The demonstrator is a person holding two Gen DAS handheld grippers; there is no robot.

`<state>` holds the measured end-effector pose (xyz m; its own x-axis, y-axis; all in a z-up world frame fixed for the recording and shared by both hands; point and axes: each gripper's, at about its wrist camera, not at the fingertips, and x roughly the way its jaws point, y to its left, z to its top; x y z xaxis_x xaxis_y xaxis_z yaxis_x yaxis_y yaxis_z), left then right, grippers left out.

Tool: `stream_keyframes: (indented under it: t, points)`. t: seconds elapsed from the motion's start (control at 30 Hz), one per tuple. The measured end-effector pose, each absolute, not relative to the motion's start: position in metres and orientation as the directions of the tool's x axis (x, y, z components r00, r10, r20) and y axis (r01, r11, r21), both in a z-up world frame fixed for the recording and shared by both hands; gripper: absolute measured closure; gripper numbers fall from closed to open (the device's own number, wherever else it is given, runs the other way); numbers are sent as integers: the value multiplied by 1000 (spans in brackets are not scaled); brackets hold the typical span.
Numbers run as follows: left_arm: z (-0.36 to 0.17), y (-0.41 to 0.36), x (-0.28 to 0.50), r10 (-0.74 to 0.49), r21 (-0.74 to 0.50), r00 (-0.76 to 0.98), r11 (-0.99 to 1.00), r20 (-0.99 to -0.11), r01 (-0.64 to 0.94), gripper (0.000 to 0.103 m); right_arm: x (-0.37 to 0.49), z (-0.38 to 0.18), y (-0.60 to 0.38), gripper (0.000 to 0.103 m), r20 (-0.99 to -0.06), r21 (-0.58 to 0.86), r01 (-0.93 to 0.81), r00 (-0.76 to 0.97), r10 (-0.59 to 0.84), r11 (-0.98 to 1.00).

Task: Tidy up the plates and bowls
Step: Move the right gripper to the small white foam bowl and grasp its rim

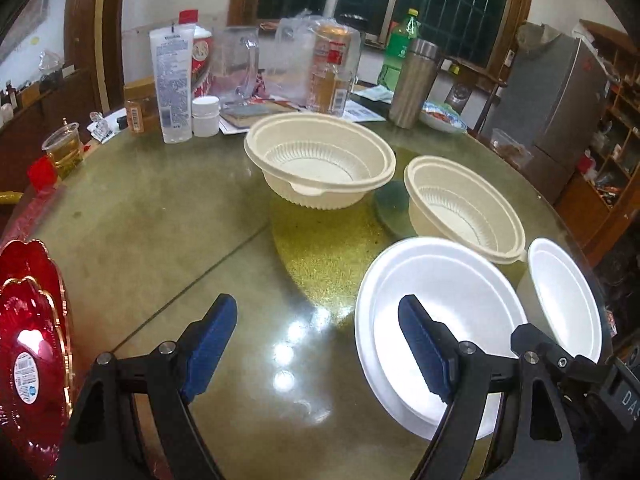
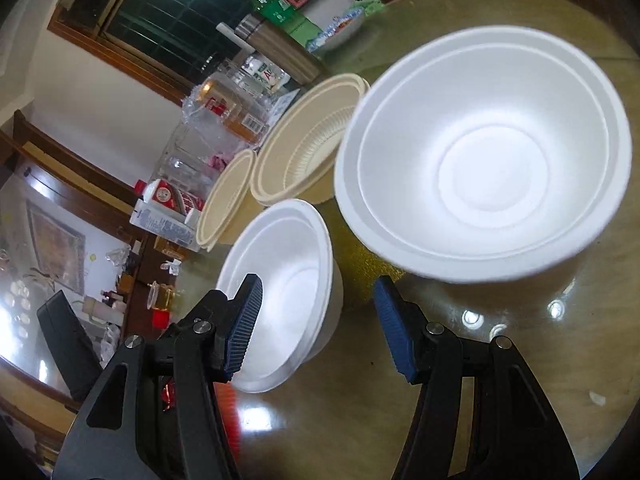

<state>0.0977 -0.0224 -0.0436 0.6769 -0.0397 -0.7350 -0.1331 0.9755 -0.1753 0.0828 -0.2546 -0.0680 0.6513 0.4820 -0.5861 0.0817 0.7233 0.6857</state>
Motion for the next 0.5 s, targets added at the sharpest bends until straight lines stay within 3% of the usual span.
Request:
stream_keyframes:
  t: [0.33,0.4,0.5]
  points:
    - [-46,-30,94,-43,-149,683,984,-729,-98,21,83,-66,-253,44,-598,639,80,678,428,765]
    - [-47,-32,94,-47,-146,684,985,-728,-88,22,83,-65,-251,48,-603,621,72,680,417,780]
    - [-47,-33,93,-51,-142,688,987,-724,-76,49,84,-65,-246,60,-622,593,63,669,407,802]
